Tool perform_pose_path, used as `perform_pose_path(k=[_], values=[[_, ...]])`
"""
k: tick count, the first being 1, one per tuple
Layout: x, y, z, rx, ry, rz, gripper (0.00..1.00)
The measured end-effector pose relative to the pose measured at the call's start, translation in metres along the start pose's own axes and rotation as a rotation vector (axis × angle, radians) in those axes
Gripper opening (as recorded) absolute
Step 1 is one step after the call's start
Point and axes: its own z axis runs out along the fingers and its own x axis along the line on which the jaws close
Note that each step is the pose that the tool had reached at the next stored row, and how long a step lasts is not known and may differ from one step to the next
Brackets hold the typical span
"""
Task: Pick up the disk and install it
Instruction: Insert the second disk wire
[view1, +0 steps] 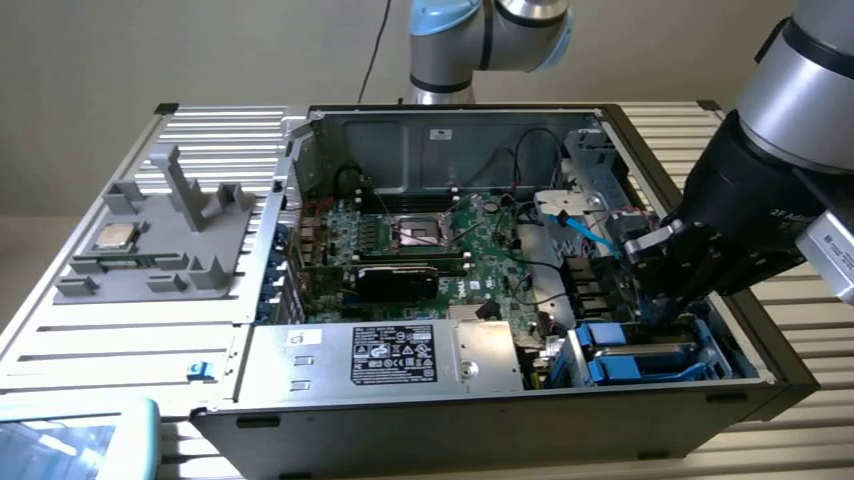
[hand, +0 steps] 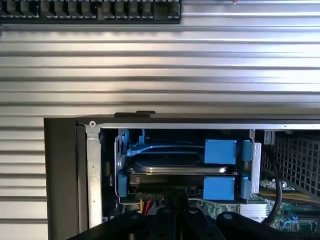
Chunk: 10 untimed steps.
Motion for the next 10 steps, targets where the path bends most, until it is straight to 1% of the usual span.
perform_pose_path(k=[1, 4, 6, 8, 10], values=[[0.002, -0.0002, -0.0037, -0.0004, -0.0003, 0.0, 0.11], [0.011, -0.0003, -0.0051, -0.0006, -0.0004, 0.0, 0.11], [0.015, -0.0003, -0.0035, -0.0002, -0.0003, 0.0, 0.11], [0.015, -0.0001, -0.0006, 0.0, -0.0004, 0.0, 0.11], [0.015, 0.0, 0.0029, 0.0018, -0.0003, 0.0, 0.11]])
